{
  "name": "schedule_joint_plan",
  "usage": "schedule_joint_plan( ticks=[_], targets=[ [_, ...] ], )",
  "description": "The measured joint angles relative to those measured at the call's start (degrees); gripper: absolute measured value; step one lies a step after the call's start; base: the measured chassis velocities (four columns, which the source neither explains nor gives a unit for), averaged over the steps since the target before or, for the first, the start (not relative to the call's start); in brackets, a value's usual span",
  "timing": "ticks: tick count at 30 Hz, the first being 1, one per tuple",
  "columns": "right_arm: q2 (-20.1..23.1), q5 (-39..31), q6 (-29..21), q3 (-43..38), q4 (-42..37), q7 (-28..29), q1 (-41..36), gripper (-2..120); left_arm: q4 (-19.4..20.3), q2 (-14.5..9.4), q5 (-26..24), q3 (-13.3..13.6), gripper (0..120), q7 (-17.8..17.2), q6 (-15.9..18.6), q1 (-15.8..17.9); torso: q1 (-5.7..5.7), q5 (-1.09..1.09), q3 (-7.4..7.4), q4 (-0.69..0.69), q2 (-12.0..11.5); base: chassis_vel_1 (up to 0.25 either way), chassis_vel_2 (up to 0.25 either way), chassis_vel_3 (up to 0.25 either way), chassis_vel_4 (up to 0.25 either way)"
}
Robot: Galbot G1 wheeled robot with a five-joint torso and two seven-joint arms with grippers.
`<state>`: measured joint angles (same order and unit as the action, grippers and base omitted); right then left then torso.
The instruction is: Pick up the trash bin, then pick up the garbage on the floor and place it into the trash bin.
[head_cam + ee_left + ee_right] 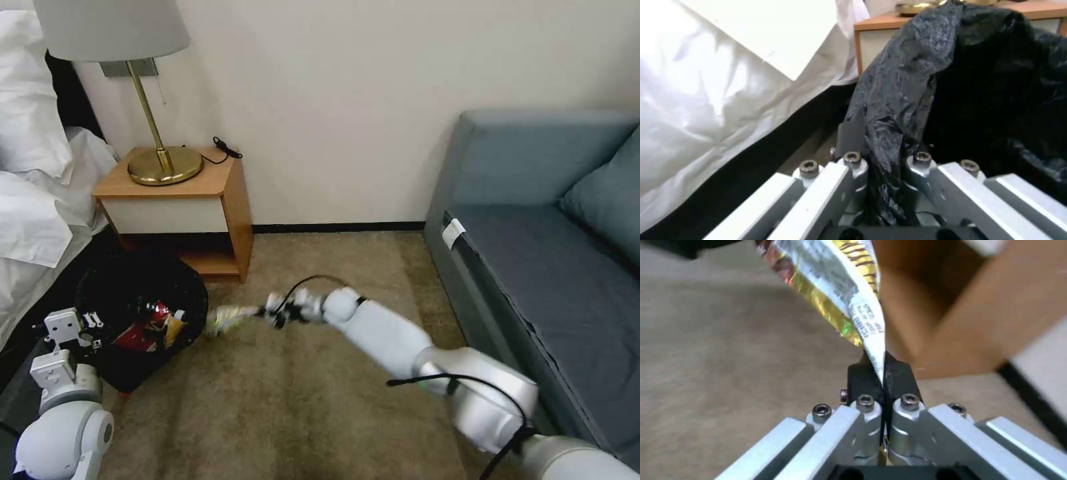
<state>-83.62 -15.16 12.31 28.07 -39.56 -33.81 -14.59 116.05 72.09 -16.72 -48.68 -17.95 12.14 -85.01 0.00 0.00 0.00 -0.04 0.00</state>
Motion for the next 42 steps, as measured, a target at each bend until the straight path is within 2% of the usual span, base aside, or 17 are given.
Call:
schedule_joint_plan(
  ticks=[4, 8, 10, 14, 19, 21, 22, 25, 31, 38, 42],
  targets=[
    [1.37, 0.75, -0.17, -6.22, -2.18, 0.11, -0.17, 0, -0.02, -0.08, 0.31, 0.18, 4, -0.05, 0.02, -0.14, 0.0, 0.01, 0.0, 0.04, 0.0, 0.0, 0.0, 0.0, 0.0],
    [1.97, 0.55, -0.53, -7.78, -4.33, 0.23, -0.52, 0, -0.12, -0.32, 0.32, 0.18, 4, -0.05, 0.02, -0.16, 0.0, 0.01, 0.01, 0.04, 0.0, 0.0, 0.0, 0.0, 0.0],
    [2.51, -1.43, -1.34, -8.55, -8.24, 0.68, -0.83, 0, -0.32, -0.51, 0.32, 0.25, 4, -0.03, 0.02, -0.05, 0.0, 0.01, 0.0, 0.03, 0.0, 0.0, 0.0, 0.0, 0.0],
    [2.68, -3.66, -2.2, -8.52, -10.96, 1.03, -1.03, 0, -0.45, -0.53, 0.38, 0.42, 4, 0.02, 0.0, 0.1, 0.0, 0.01, 0.0, 0.04, 0.0, 0.0, 0.0, 0.0, 0.0],
    [1.59, -14.55, -6.14, -4.38, -20.77, 2.58, -1.37, 0, -0.98, -0.09, 1.15, 1.34, 4, 0.43, -0.1, 0.73, 0.0, 0.0, 0.0, 0.04, 0.0, 0.0, 0.0, 0.0, 0.0],
    [-0.2, -25.67, -10.01, 0.08, -25.85, 4.31, -1.61, 0, -1.3, 0.22, 1.39, 1.97, 4, 1.14, -0.87, 1.33, 0.0, -0.01, 0.0, 0.05, 0.0, 0.0, 0.0, 0.0, 0.0],
    [-0.2, -25.67, -10.01, 0.08, -25.85, 4.31, -1.61, 0, -1.3, 0.22, 1.39, 1.97, 4, 1.14, -0.87, 1.33, 0.0, -0.01, 0.0, 0.05, 0.0, 0.0, 0.0, 0.0, 0.0],
    [-1.88, -33.54, -11.75, 2.73, -27.09, 5.6, -2.37, 0, -1.31, 0.4, 1.37, 2.37, 4, 1.5, -1.15, 1.74, 0.0, -0.01, 0.0, 0.05, 0.0, 0.0, 0.0, 0.0, 0.0],
    [-3.68, -35.32, -12.0, 4.66, -25.9, 6.01, -4.28, 0, -1.25, 0.86, 1.16, 2.96, 4, 1.62, -1.33, 2.0, 0.0, -0.01, 0.0, 0.04, 0.0, 0.0, 0.0, 0.0, 0.0],
    [-5.97, -31.93, -10.61, 6.48, -21.81, 6.29, -6.58, 0, -0.5, 1.53, 0.75, 3.59, 4, 1.99, -1.5, 2.09, 0.0, -0.01, 0.0, 0.04, 0.0, 0.0, 0.0, 0.0, 0.0],
    [-6.28, -29.39, -9.46, 6.69, -19.98, 6.29, -6.8, 18, -0.35, 1.68, 0.74, 3.35, 4, 1.9, -1.53, 1.74, 0.0, 0.0, 0.0, 0.04, 0.0, 0.0, 0.0, 0.0, 0.0]
  ],
)
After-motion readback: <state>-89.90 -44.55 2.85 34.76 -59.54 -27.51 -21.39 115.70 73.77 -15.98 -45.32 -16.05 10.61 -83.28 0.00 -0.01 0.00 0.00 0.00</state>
